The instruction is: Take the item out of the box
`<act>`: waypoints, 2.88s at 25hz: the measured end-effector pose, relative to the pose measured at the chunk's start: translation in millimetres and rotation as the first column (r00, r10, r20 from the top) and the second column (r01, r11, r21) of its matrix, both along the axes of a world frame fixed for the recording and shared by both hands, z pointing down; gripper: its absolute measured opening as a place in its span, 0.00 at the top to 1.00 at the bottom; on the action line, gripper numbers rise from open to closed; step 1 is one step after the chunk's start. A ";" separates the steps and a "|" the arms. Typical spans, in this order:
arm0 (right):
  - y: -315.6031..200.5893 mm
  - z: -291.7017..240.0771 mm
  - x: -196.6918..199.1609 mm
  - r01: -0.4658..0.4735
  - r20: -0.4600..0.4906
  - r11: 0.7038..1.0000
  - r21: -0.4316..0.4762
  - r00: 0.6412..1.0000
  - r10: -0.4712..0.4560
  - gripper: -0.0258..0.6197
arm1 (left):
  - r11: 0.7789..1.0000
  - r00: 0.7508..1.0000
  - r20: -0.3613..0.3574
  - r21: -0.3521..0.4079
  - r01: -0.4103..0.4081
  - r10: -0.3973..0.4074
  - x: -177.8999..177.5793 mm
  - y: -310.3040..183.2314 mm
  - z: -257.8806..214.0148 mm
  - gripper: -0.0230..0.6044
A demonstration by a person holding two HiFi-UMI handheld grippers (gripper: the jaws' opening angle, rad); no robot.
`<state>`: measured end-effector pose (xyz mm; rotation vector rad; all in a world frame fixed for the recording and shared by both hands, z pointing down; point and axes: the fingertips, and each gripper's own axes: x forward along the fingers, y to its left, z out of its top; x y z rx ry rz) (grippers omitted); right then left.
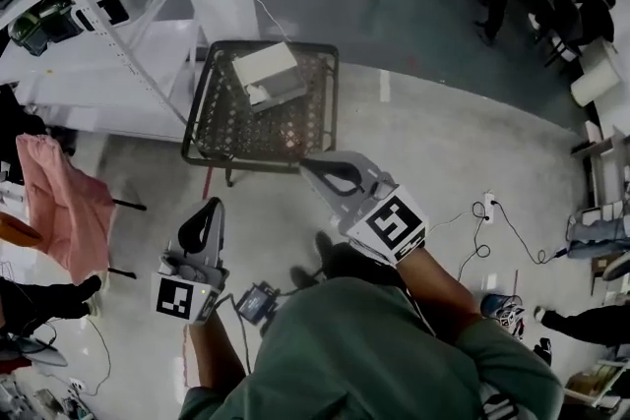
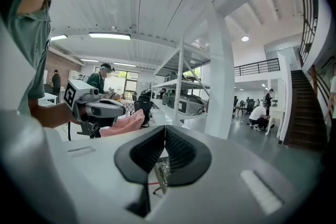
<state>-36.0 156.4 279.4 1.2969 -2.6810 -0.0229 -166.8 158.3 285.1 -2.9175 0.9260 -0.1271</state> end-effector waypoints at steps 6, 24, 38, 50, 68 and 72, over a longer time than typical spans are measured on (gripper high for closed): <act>-66.5 21.9 1.3 0.036 0.001 0.999 -0.026 0.999 -0.036 0.95 | 0.999 0.999 0.020 -0.016 0.037 -0.037 -3.3 -52.8 9.9 0.96; -230.8 48.1 46.1 0.171 0.071 0.984 -0.053 0.983 -0.167 0.94 | 0.992 0.987 0.124 -0.070 0.106 -0.097 63.0 -203.8 28.2 0.96; -308.6 69.8 40.2 0.034 0.035 0.993 -0.113 0.999 -0.030 0.93 | 0.994 0.996 0.071 -0.098 -0.048 0.055 62.4 -312.1 46.3 0.96; -369.6 61.4 -1.0 -0.098 -0.028 0.987 -0.126 0.995 0.095 0.92 | 0.976 0.982 0.000 -0.112 -0.189 0.190 29.7 -386.8 49.8 0.96; -454.8 147.2 44.7 0.004 0.000 0.962 -0.274 1.000 -0.004 0.88 | 0.951 0.979 0.113 -0.278 -0.135 0.171 94.6 -468.5 137.8 0.92; -477.9 178.7 57.5 0.043 0.004 0.946 -0.321 0.999 -0.044 0.87 | 0.940 0.977 0.144 -0.326 -0.102 0.156 114.1 -489.1 168.4 0.90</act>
